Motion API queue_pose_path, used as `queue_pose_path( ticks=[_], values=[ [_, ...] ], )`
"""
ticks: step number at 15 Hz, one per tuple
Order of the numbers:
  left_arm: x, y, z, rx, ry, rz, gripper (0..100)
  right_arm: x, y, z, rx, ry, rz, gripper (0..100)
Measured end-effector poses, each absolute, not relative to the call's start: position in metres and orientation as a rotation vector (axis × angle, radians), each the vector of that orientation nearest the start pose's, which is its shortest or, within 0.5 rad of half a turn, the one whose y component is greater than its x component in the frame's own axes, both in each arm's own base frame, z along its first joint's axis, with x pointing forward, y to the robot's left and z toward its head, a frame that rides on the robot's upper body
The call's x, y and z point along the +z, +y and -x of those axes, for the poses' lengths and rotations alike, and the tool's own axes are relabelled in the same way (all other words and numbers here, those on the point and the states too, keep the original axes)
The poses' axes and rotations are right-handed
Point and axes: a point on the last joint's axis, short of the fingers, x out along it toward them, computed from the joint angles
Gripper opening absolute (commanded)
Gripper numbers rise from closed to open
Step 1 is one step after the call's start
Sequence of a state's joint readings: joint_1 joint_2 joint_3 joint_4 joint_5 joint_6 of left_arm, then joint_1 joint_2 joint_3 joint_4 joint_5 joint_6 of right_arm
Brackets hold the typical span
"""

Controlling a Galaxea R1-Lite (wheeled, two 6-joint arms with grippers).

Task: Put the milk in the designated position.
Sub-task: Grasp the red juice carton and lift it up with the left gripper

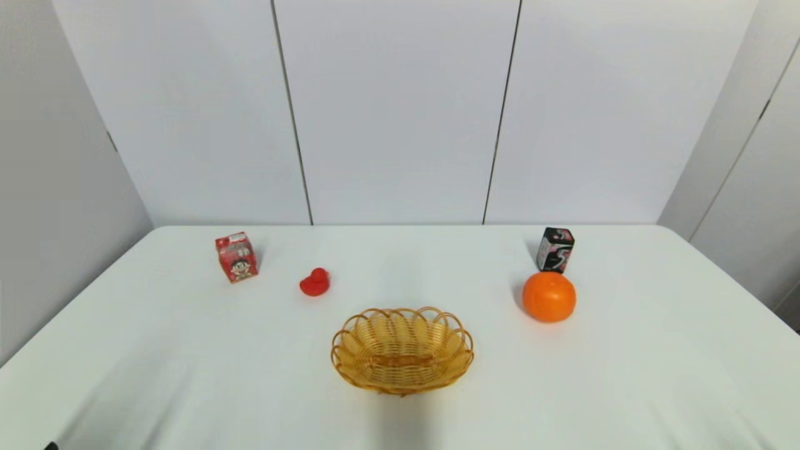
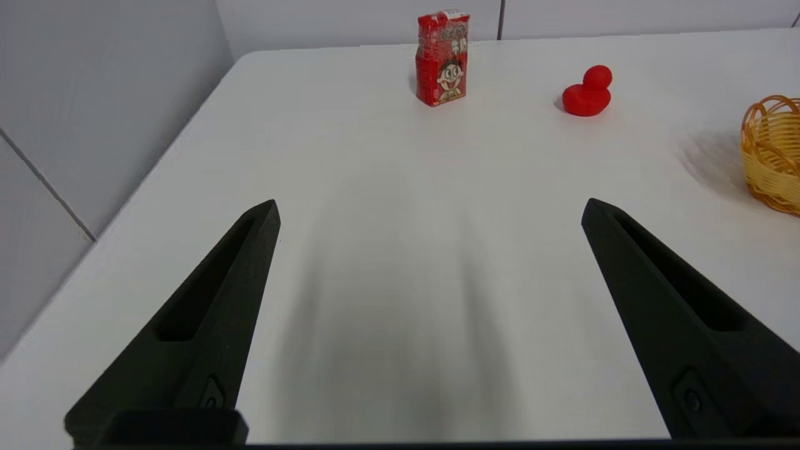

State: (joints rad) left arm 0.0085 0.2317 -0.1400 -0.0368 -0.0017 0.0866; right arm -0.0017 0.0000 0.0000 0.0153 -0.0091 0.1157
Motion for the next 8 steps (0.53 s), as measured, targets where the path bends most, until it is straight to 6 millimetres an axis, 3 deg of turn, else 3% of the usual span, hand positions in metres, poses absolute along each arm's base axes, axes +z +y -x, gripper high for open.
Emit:
queue_pose_path(
  ticks=[4, 6, 8],
  values=[
    [0.182, 0.000, -0.030, -0.008, 0.135, -0.152, 100, 0.074, 0.000, 0.023, -0.012, 0.015, -0.116, 100],
    [0.206, 0.000, -0.064, -0.051, 0.184, -0.197, 100, 0.074, 0.000, 0.023, -0.012, 0.015, -0.116, 100],
    [0.217, -0.002, -0.105, -0.153, 0.241, -0.227, 100, 0.074, 0.000, 0.023, -0.012, 0.014, -0.116, 100]
  ],
)
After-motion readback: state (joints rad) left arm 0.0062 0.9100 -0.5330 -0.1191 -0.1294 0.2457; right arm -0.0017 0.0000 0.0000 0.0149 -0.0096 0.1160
